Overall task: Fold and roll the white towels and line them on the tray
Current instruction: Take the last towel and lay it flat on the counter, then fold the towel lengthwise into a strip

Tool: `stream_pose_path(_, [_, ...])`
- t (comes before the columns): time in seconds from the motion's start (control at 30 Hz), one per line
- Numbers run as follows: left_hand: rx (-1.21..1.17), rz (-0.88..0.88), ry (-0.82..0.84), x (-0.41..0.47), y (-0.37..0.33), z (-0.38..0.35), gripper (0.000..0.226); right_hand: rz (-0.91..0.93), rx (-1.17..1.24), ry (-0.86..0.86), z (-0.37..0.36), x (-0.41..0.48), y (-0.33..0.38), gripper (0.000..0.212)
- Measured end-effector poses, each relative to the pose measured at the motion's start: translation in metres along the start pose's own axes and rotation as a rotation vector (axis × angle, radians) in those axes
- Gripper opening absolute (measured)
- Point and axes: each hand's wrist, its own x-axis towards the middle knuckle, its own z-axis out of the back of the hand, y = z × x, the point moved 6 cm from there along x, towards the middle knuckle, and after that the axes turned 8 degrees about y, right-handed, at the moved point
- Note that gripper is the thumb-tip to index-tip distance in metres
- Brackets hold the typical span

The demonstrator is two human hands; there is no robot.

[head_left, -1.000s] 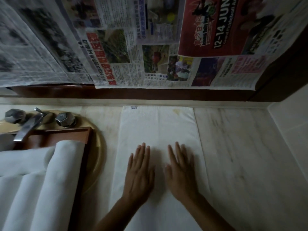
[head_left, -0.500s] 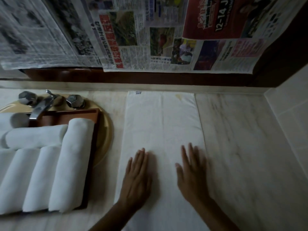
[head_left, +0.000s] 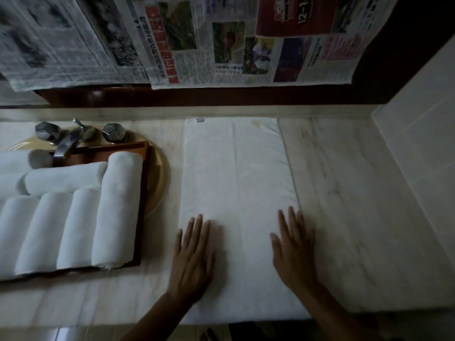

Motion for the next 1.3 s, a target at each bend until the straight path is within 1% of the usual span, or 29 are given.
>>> stream_pose_path(0.07, [-0.008, -0.010, 0.055, 0.000, -0.018, -0.016, 0.066, 0.121, -0.022, 0.071, -0.017, -0.009, 0.032, 0.060])
stream_pose_path(0.1, [0.001, -0.001, 0.075, 0.001, -0.021, -0.021, 0.066, 0.150, -0.041, 0.089, -0.022, -0.009, 0.037, 0.059])
stream_pose_path(0.23, [0.096, 0.030, 0.140, 0.002, -0.010, -0.028, 0.068, 0.101, -0.057, 0.087, -0.023, 0.000, 0.022, 0.060])
stream_pose_path(0.47, [0.075, 0.029, 0.124, -0.033, -0.015, -0.029, 0.067, 0.110, -0.063, 0.084, -0.027, -0.038, 0.026, 0.061])
stream_pose_path(0.7, [0.107, 0.028, 0.144, -0.063, -0.019, -0.032, 0.067, 0.102, -0.052, 0.121, -0.029, -0.066, 0.031, 0.062])
stream_pose_path(0.97, [0.091, 0.034, 0.181, -0.067, -0.021, -0.029, 0.070, 0.111, 0.003, 0.125, -0.026, -0.071, 0.030, 0.061])
stream_pose_path(1.1, [0.087, 0.119, 0.195, -0.055, -0.026, -0.022, 0.070, 0.138, 0.029, 0.118, -0.014, -0.061, 0.024, 0.055])
stream_pose_path(1.2, [0.027, 0.215, 0.157, -0.030, -0.040, -0.012, 0.063, 0.173, 0.103, 0.100, 0.002, -0.031, 0.014, 0.048])
stream_pose_path(1.3, [-0.023, 0.216, 0.111, -0.006, -0.063, -0.009, 0.051, 0.179, 0.214, 0.012, 0.020, 0.006, 0.001, 0.042])
